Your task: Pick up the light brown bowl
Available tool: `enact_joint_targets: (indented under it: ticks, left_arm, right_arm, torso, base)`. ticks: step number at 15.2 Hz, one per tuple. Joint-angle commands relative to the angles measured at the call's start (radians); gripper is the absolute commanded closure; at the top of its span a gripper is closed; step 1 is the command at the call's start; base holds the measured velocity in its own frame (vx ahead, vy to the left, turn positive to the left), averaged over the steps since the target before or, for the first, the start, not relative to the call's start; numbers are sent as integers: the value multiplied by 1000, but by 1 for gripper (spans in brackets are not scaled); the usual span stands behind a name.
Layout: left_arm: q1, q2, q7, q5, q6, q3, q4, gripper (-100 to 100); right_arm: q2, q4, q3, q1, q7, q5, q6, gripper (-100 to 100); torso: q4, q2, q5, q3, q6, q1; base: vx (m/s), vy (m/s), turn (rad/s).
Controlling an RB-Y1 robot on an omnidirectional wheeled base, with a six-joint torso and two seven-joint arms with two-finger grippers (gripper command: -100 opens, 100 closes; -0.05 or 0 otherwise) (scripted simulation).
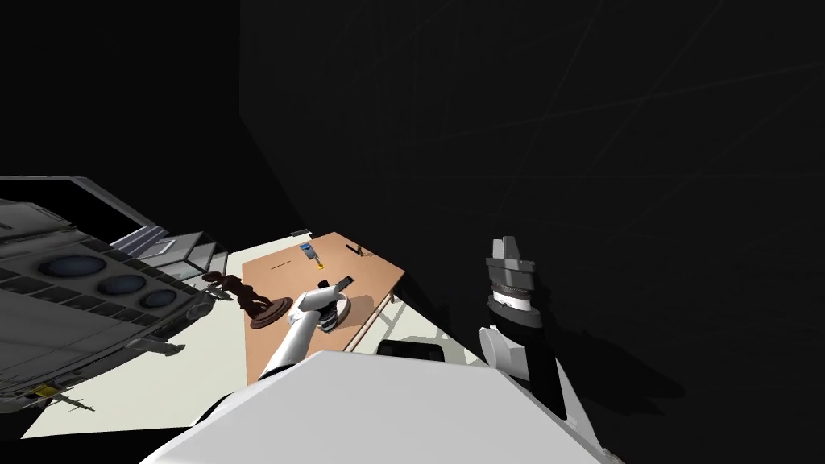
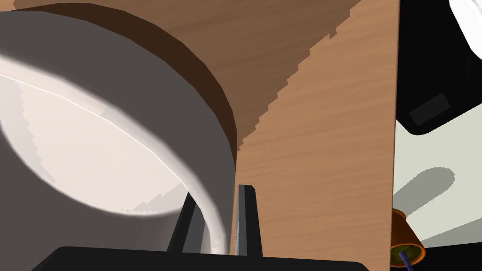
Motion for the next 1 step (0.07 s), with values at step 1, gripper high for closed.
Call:
enact_joint_targets:
  ticks: [1]
  left_arm:
    - [0, 0, 0, 0, 0, 0, 0, 100]
  right_arm:
    - [0, 0, 0, 0, 0, 0, 0, 0]
  torso:
    - [0, 0, 0, 0, 0, 0]
  base:
    - [-15, -7, -6]
